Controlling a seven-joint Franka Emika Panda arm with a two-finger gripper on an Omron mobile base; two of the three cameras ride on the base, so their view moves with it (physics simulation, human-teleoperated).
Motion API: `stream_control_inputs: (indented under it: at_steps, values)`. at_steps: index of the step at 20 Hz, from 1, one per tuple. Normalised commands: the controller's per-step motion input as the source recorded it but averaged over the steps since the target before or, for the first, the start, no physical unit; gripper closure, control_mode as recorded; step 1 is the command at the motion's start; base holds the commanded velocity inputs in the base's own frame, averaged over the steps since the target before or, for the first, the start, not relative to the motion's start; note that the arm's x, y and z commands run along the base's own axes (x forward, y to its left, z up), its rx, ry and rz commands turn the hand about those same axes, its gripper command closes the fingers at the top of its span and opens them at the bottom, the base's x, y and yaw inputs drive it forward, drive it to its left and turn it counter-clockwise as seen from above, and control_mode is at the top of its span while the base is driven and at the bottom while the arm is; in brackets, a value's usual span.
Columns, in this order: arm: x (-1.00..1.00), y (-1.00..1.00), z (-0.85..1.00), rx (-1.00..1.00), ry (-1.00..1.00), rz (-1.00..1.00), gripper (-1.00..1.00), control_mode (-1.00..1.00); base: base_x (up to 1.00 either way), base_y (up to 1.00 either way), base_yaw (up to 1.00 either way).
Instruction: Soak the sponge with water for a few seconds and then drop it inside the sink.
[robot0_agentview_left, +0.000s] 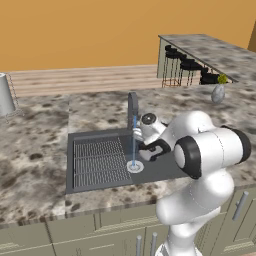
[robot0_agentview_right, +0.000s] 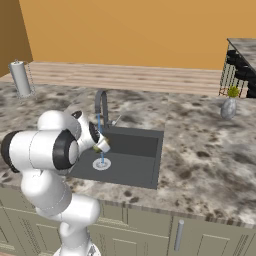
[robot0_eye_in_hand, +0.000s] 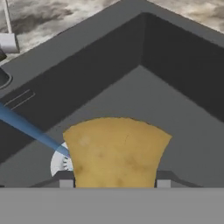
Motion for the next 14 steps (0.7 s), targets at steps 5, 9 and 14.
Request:
stream_control_inputs:
  at_steps: [5,9,14]
  values:
    - [0.0,-0.32,0.0,-0.05,0.27,0.23,1.0,-1.0,0.0,0.0,0.0]
    - [0.01,-0.28,0.0,-0.07,0.27,0.21,1.0,-1.0,0.0,0.0,0.0]
    - [0.01,-0.28,0.01,-0.01,0.18,0.19,1.0,-1.0,0.0,0.0,0.0]
